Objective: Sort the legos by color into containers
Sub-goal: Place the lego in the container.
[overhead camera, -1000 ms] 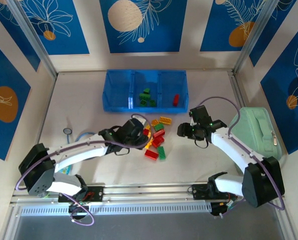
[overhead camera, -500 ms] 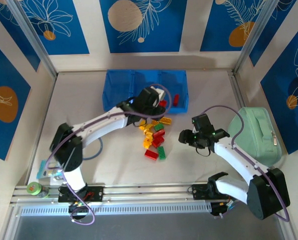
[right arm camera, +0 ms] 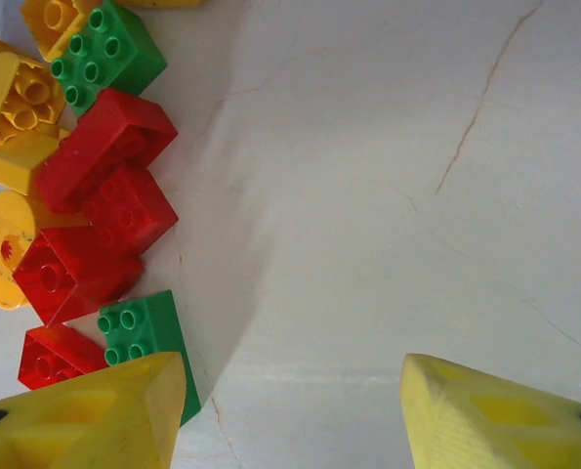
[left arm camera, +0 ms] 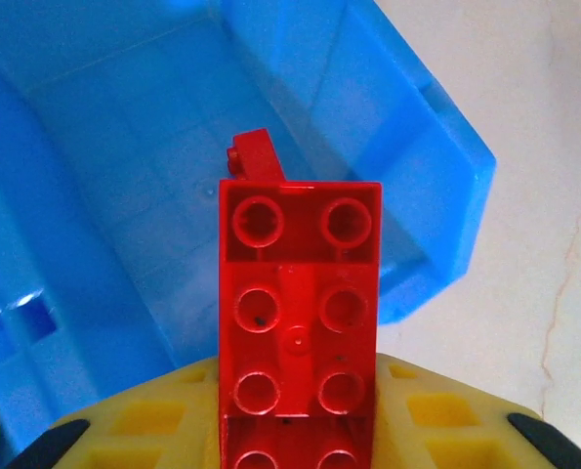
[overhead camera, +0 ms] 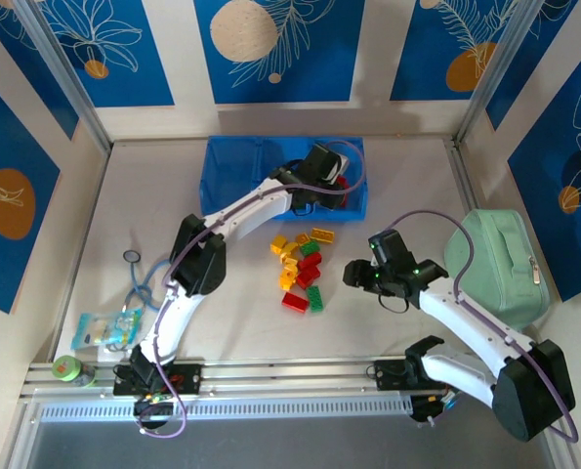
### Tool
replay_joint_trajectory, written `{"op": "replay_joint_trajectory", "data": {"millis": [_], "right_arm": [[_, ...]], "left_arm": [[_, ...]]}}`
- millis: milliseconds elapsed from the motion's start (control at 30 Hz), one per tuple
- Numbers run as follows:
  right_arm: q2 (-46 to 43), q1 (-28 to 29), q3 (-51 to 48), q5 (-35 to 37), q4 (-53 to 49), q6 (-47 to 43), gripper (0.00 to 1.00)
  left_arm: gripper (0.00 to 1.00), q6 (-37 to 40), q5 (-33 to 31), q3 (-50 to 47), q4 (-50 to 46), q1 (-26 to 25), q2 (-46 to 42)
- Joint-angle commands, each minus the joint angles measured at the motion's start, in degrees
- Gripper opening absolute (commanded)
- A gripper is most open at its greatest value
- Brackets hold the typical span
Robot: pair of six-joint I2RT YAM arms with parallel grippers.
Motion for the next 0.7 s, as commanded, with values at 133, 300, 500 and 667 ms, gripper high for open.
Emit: {"op": "replay_joint_trajectory", "data": {"millis": [133,300,500,667], "right_arm": [[-1.67,0.85,0.45,1.14,-2.54,0.13,0.61],[-1.02,1.83,1.47,1.32,-2.22,-1.03,0.62],[4.22,4.07,5.60,1.07,-1.88,-2.42,0.63],[11.08,7.44,11.32,0.11,-1.35,-3.86,0.64]], "left_arm": [[0.78,0.89,0.53,6.13,-6.23,1.15,-0.89],[0.79,0.55,1.61,-5.87,0.05,0.64,-12.95],[0.79,-1.45,2.37,-28.25,11.78,0.47,-30.98],[0.80,-3.59,0.84,-46.10,16.68,0.54,-43.54]]}}
